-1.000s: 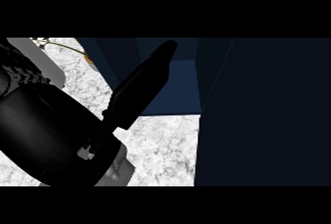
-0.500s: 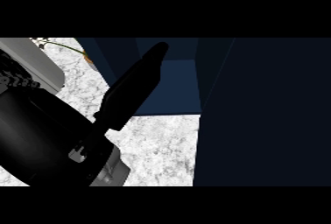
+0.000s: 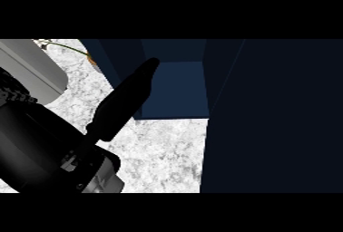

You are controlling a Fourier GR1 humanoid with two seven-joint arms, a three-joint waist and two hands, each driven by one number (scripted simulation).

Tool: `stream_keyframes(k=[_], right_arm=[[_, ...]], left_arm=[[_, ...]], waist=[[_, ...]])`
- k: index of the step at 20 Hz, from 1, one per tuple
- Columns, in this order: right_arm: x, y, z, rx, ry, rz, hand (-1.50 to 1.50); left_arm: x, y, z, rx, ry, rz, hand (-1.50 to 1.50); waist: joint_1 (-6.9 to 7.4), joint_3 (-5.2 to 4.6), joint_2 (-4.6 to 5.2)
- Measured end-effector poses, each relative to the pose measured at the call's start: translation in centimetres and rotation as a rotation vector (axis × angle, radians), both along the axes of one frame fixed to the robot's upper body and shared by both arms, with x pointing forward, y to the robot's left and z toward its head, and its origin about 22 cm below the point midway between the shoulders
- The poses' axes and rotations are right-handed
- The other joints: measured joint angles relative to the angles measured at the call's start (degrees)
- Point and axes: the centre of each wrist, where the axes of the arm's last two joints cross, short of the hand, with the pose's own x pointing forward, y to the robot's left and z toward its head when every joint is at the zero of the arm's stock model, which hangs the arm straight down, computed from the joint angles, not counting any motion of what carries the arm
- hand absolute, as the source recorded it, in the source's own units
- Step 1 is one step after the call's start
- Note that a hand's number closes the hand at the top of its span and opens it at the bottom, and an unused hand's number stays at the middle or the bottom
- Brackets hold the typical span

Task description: Pick up the wine, place it into the cabinet and close the cabinet

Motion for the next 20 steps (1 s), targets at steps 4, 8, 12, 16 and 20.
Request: stream_keyframes(k=[4,8,12,16,20], right_arm=[[-0.1,-0.5,0.1,-0.007,-0.018,-0.027,-1.5],[0.0,-1.2,0.1,-0.025,-0.031,-0.058,-1.5],[-0.2,-2.0,-0.1,-0.047,-0.041,-0.08,-1.5],[-0.2,-2.8,-0.4,-0.065,-0.046,-0.097,-1.5],[-0.5,-3.6,-0.6,-0.079,-0.049,-0.105,-1.5]], left_arm=[[0.5,0.7,-1.1,-0.012,0.043,0.017,-1.5],[0.7,1.2,-3.0,-0.019,0.077,0.035,-1.5],[1.1,2.0,-5.3,-0.028,0.114,0.078,-1.5],[0.6,3.5,-7.6,-0.047,0.148,0.137,-1.5],[0.0,4.7,-10.0,-0.06,0.169,0.197,-1.5]], waist=[[-0.06,0.0,0.12],[0.11,-0.01,0.23],[0.15,0.0,0.31],[0.58,-0.01,0.3],[0.72,-0.02,0.28]])
